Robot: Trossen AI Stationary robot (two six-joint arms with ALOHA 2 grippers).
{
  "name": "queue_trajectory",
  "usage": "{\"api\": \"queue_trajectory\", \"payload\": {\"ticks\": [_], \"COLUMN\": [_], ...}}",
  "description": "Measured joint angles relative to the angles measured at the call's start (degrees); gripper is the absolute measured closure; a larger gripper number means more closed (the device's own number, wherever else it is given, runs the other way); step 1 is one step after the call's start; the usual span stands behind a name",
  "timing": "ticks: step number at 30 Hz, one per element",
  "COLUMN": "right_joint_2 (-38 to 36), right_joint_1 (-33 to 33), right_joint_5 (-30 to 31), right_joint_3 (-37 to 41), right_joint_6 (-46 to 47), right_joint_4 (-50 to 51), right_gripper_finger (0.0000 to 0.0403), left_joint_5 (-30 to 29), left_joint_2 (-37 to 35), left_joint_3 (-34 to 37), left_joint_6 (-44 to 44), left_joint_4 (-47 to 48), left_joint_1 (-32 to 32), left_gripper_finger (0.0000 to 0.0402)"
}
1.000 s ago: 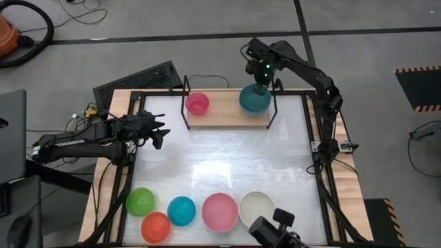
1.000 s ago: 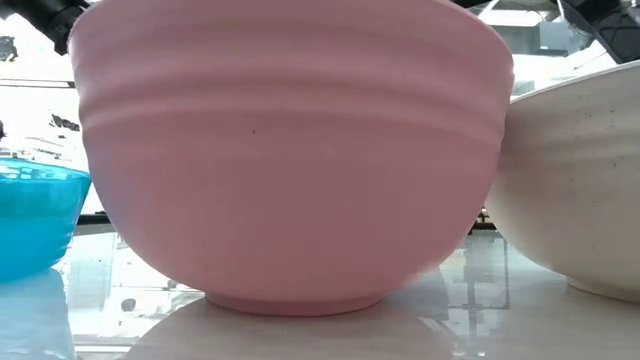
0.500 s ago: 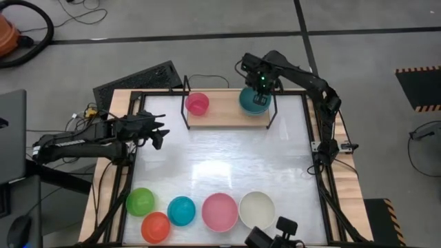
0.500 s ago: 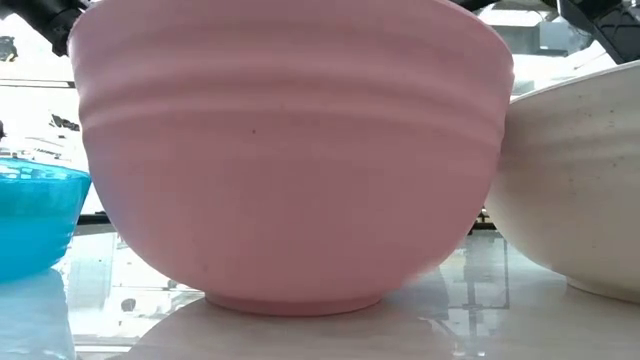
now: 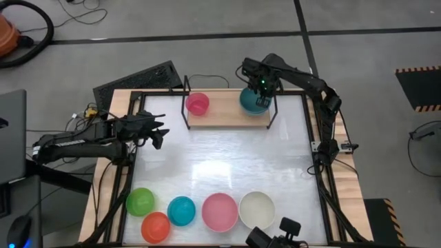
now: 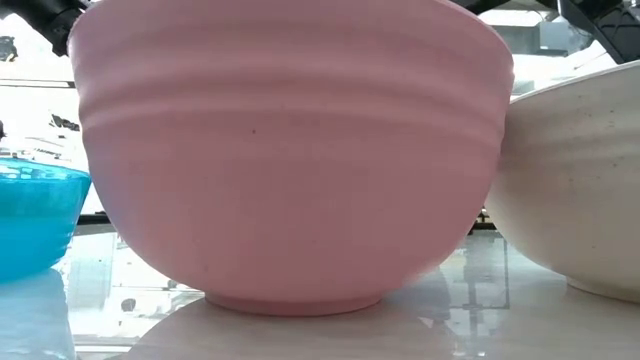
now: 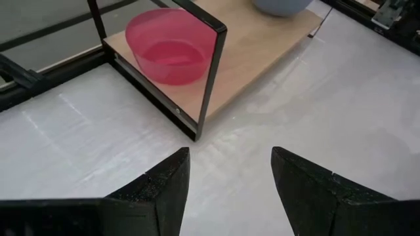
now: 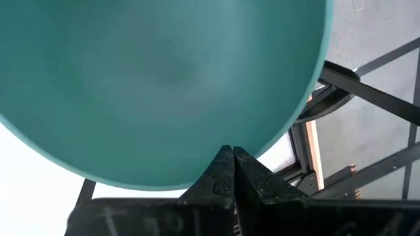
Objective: Place and stack bowls onto a shelf
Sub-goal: Stack the large green bowl on top of the large blue bowl on the shelf
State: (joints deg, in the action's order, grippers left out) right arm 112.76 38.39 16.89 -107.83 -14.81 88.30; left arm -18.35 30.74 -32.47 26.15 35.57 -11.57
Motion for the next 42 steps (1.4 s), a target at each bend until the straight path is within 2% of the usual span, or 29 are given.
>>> {"api": "queue_trajectory", "payload": {"ticks": [15,24,42], "right_joint_2": [0.02,-0.01,-0.01], "right_joint_1": [-1.7,-5.18,-5.27], "right_joint_5": [1.91,7.49,7.48], "right_joint_3": [0.28,0.23,0.23], "right_joint_6": [0.14,-0.52,-0.2], "right_joint_4": [0.08,1.63,1.74], "right_gripper_finger": [0.038,0.0386,0.0386], "left_joint_5": [-0.54,-2.05,-2.01], "left_joint_2": [0.01,0.02,0.02], "left_joint_3": [0.0,0.0,0.0], "left_joint_6": [0.07,0.22,-0.17], "left_joint_4": [-0.05,-0.11,0.0], "left_joint_1": [0.0,0.0,0.02], "left_gripper_finger": [0.0203,0.0203,0.0203]}}
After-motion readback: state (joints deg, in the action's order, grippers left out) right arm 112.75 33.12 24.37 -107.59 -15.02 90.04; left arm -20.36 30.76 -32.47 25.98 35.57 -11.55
